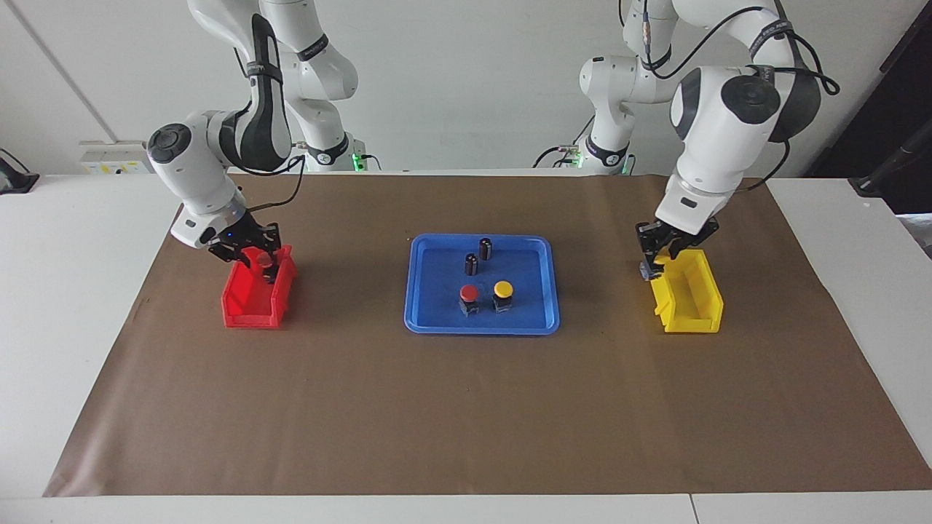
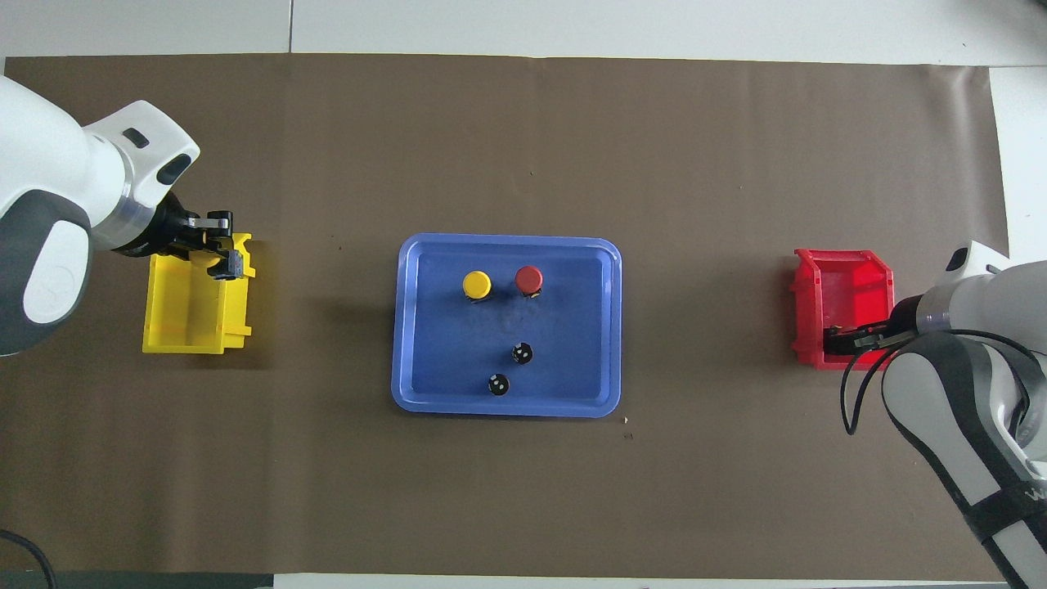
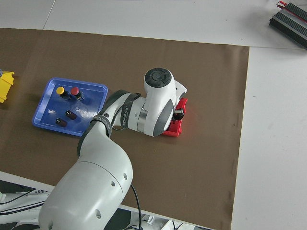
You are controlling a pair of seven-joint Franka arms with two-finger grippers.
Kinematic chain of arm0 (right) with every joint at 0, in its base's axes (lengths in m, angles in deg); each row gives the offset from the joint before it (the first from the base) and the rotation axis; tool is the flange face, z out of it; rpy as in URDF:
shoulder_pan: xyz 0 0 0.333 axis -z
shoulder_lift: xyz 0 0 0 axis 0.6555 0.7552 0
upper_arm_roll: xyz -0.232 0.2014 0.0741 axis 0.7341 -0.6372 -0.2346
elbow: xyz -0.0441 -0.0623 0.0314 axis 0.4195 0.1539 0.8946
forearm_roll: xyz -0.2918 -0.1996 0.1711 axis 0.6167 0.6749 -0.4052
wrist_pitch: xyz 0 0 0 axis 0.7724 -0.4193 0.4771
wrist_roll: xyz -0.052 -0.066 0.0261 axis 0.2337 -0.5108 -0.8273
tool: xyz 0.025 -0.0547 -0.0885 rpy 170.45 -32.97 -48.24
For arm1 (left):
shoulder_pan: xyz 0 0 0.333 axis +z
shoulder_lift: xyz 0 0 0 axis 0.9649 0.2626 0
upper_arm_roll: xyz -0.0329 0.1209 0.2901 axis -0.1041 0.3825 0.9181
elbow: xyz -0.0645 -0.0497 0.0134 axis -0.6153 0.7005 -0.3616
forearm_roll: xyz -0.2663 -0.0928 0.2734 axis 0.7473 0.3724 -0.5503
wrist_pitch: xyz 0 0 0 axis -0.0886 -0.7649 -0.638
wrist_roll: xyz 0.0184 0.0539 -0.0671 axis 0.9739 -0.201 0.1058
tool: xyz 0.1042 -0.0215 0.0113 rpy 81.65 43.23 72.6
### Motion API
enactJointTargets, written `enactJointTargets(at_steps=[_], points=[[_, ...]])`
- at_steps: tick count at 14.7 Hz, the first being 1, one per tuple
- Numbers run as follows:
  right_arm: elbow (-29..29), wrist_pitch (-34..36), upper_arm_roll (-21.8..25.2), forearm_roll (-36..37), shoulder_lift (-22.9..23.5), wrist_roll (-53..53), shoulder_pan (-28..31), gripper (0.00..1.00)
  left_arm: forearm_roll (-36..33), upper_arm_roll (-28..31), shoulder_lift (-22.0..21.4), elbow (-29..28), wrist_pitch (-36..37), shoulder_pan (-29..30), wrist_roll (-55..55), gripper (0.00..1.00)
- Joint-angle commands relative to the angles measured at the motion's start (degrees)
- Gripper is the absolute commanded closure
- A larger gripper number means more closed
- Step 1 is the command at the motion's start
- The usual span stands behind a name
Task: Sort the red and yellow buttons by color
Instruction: 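Drop the yellow button into the yellow bin with the left gripper, then grasp the second red button in the tray with the right gripper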
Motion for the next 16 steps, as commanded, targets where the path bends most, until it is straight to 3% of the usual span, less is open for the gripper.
enactJointTargets(at_steps=[1, 3, 5, 7, 9, 12, 14, 16], points=[[-5.85, 6.32, -0.58, -0.71, 0.58, -2.1, 1.38, 0.12, -0.57, -0.74, -2.72, -4.81, -0.53, 4.17, 6.77, 0.99], [-15.33, 14.75, -0.59, -0.54, 3.21, -1.49, 0.59, 0.02, -0.57, -0.74, -4.29, -8.14, -2.71, 5.5, 8.45, 0.98], [-23.16, 19.96, -1.46, -0.53, 5.24, 1.48, -0.54, 0.0, -0.57, -0.74, -6.49, -13.75, -8.14, 7.17, 10.12, 0.99], [-29.41, 22.34, -2.08, -0.62, 7.96, 12.69, -7.37, 0.0, -0.57, -0.74, -7.55, -18.16, -12.9, 7.61, 10.13, 0.98], [-34.69, 20.78, -2.08, -0.27, 10.86, 29.11, -17.9, 0.0, -0.57, -0.74, -7.47, -20.54, -15.46, 8.05, 10.13, 0.99], [-47.68, 19.03, -2.08, 0.34, 22.0, 51.28, -30.85, 0.0, -0.57, -0.74, -7.03, -23.71, -19.85, 8.14, 10.13, 0.98], [-50.96, 16.57, -2.08, 2.26, 28.24, 58.34, -36.55, 0.0, -0.57, -0.74, -6.68, -26.34, -22.22, 8.05, 10.22, 0.98], [-50.28, 11.13, -2.08, 5.95, 30.9, 63.27, -39.74, 0.0, -0.57, -0.74, -6.5, -28.11, -25.65, 8.23, 10.48, 0.96]])
